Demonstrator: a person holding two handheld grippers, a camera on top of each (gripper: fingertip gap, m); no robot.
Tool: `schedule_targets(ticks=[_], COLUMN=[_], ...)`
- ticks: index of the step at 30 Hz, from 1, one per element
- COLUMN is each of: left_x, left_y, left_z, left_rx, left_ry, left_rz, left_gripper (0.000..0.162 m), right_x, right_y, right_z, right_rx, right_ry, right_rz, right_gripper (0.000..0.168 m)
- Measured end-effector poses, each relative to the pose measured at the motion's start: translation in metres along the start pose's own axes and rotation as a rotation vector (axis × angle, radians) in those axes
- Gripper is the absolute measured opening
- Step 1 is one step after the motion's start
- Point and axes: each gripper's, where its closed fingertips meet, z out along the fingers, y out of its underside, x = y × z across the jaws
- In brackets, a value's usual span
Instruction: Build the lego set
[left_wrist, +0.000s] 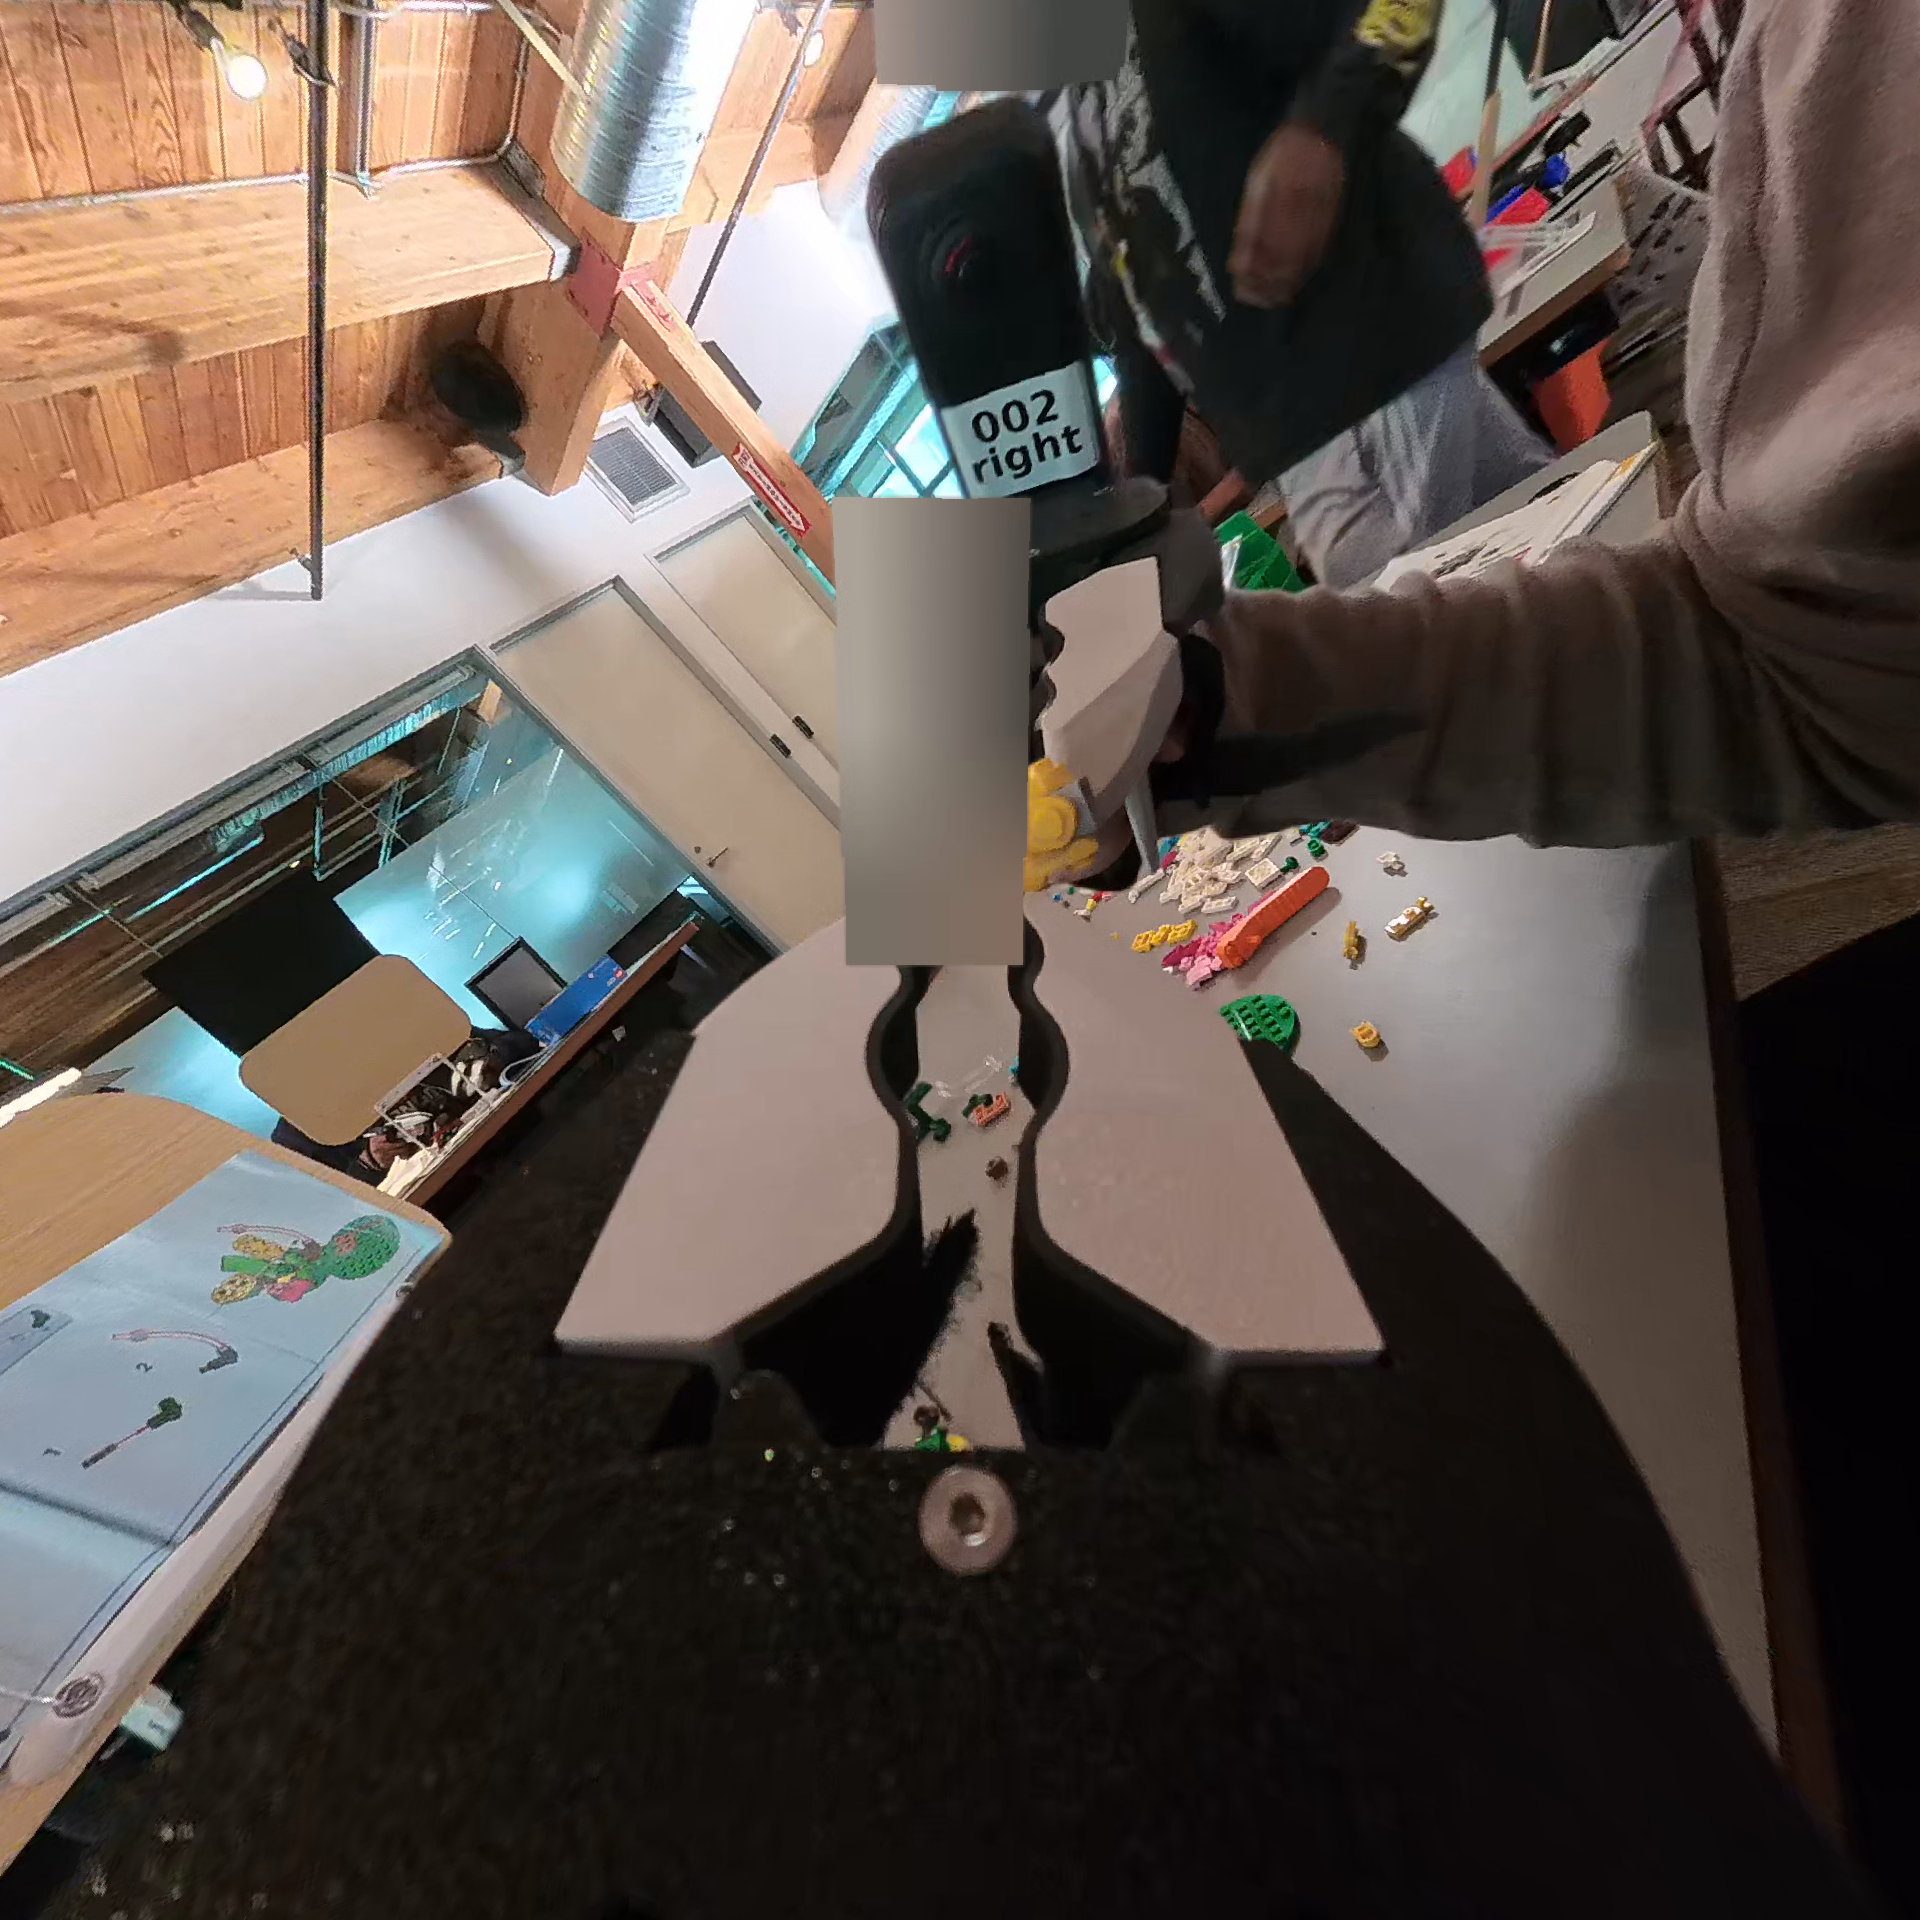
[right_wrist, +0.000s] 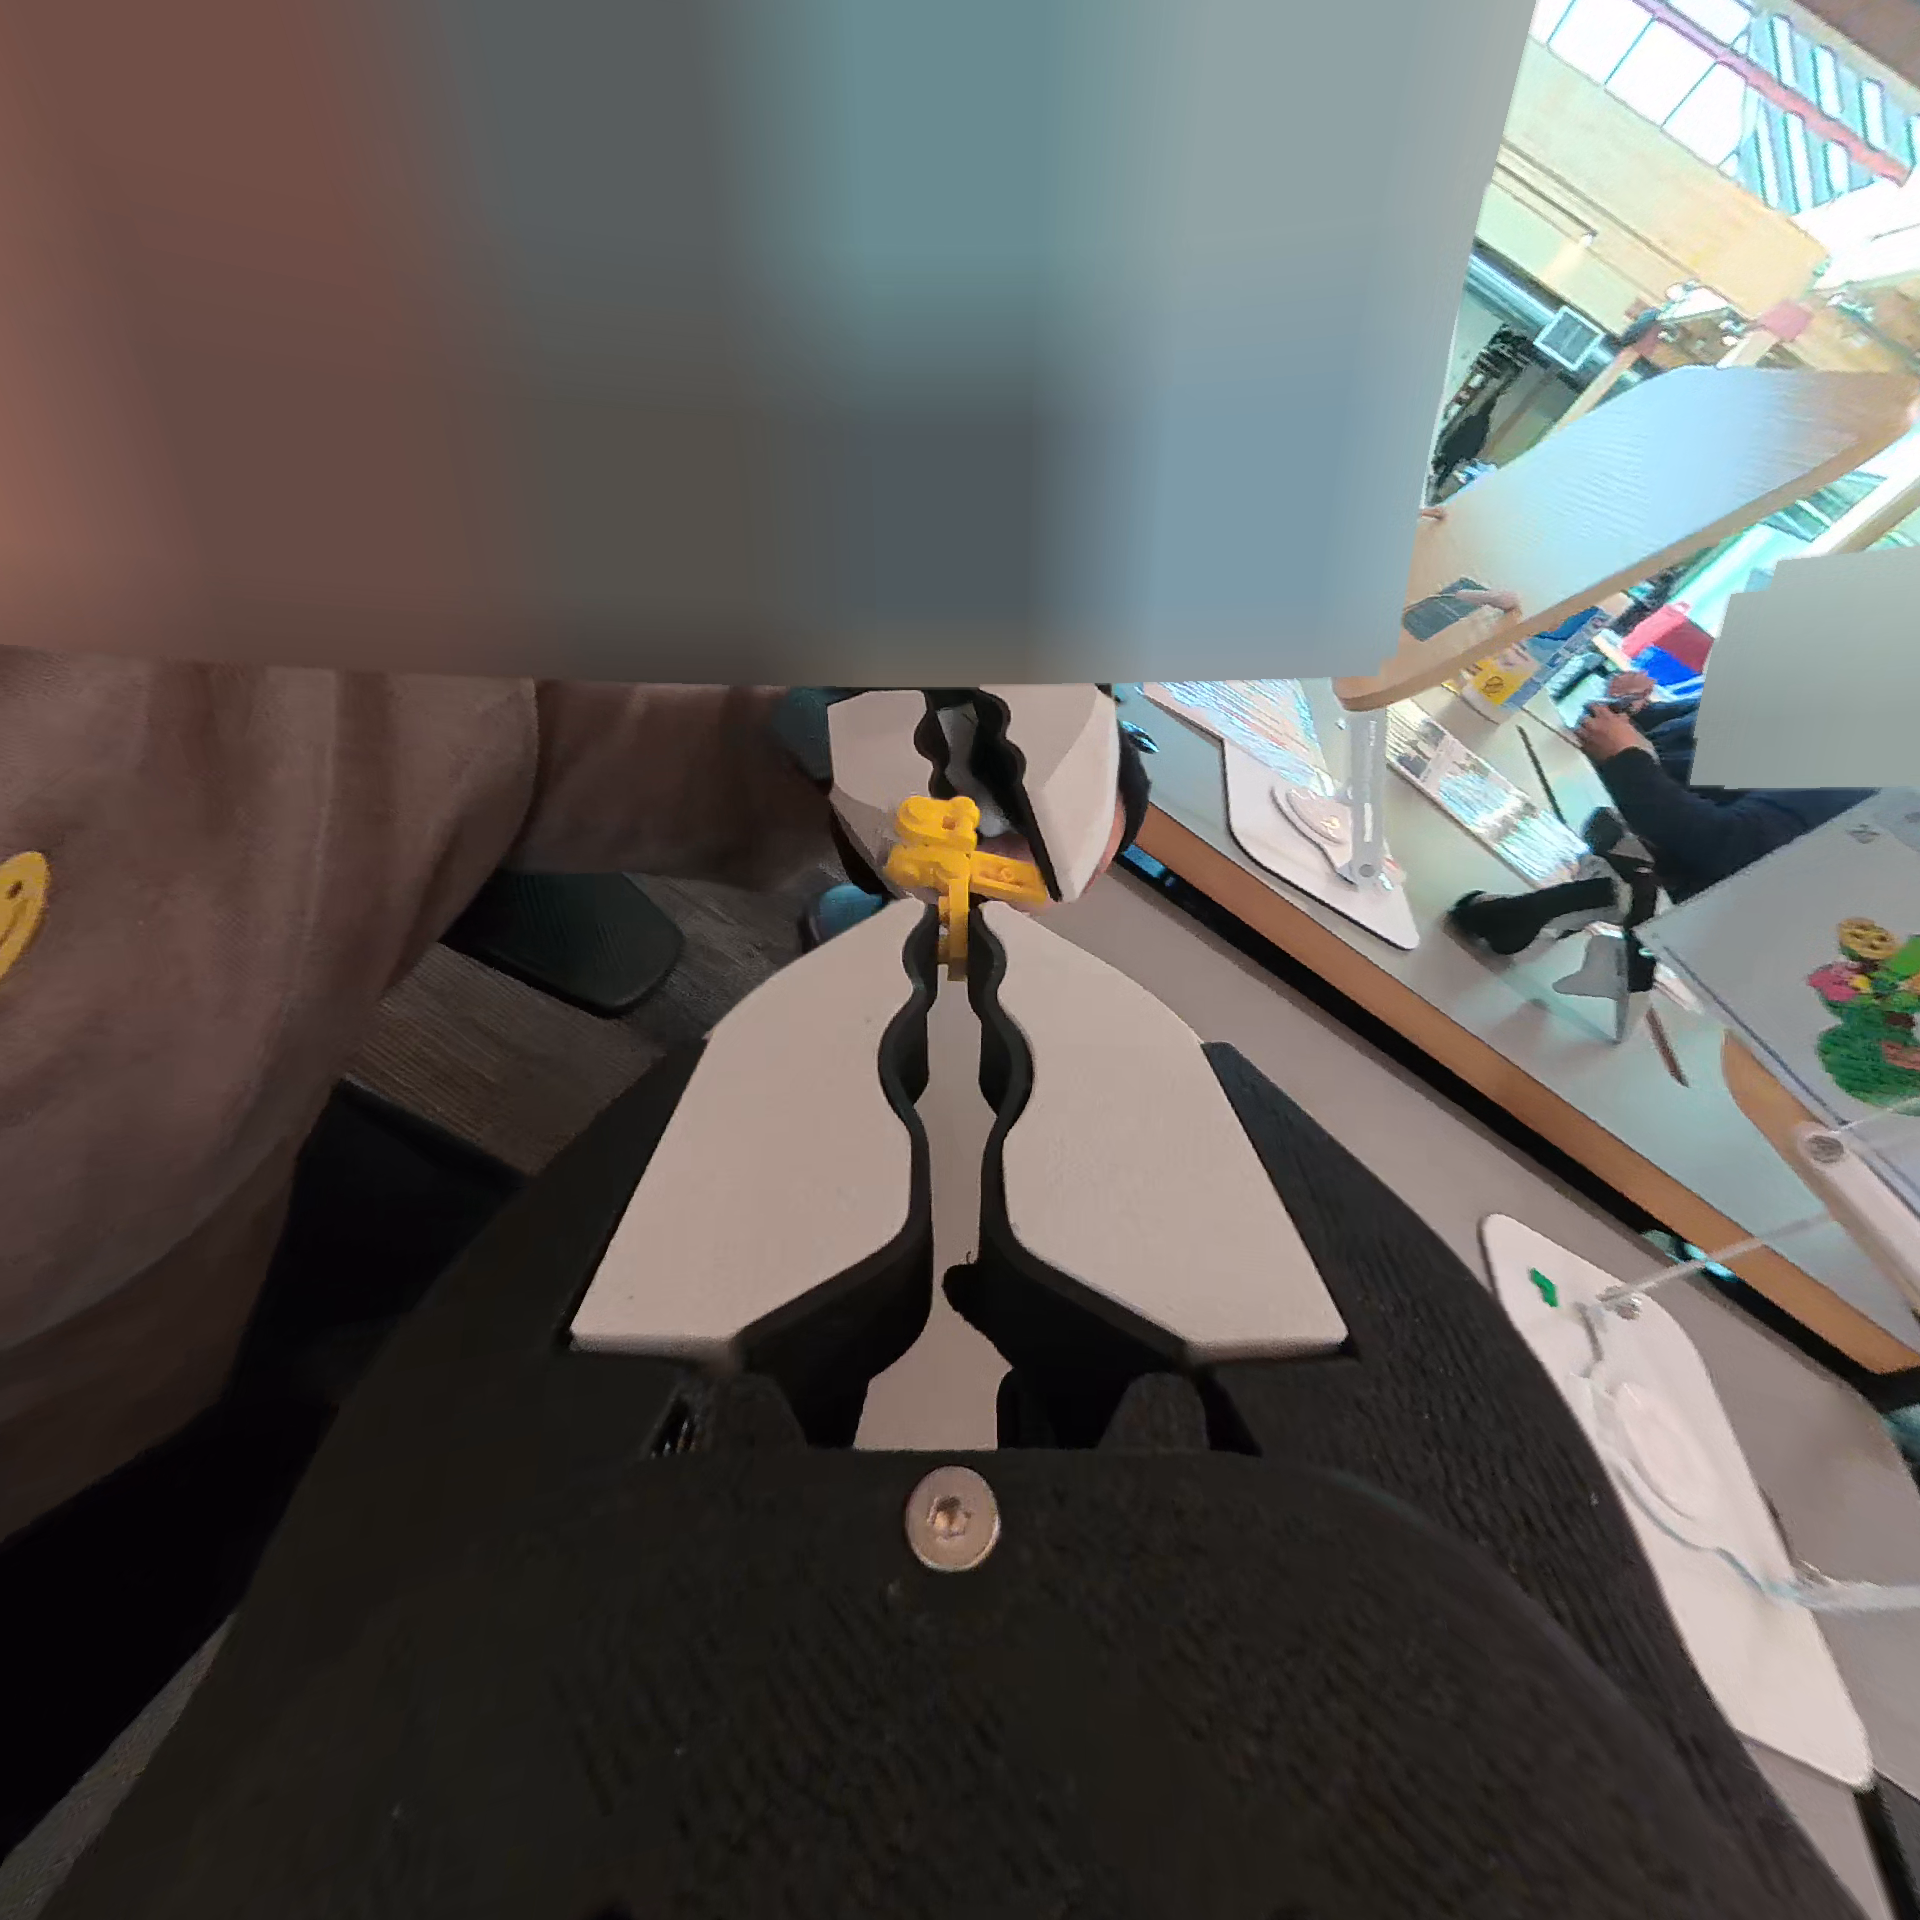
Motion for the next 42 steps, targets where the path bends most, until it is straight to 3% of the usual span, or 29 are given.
schedule_targets(ticks=[16, 19, 22, 33, 42], left_x=[-0.007, -0.002, 0.001, 0.013, 0.01], left_y=[0.006, 0.003, -0.01, -0.018, -0.024], left_z=[-0.001, -0.004, -0.01, 0.003, 0.0], left_rx=[0.008, 0.041, 0.12, 0.084, 0.137], left_ry=[0.017, 0.068, 0.11, 0.112, 0.116], left_rz=[-0.216, -0.257, -0.276, -0.146, -0.188], left_gripper=[0.007, 0.039, 0.048, 0.022, 0.021], right_x=[0.011, 0.013, 0.011, -0.002, -0.001], right_y=[-0.005, -0.004, -0.007, -0.011, -0.014], right_z=[0.0, -0.003, -0.005, 0.005, 0.004], right_rx=[-0.049, -0.027, 0.018, 0.093, 0.112], right_ry=[0.229, 0.228, 0.189, 0.07, 0.072], right_rz=[-0.275, -0.246, -0.208, -0.158, -0.16], right_gripper=[0.002, 0.003, 0.003, 0.003, 0.002])
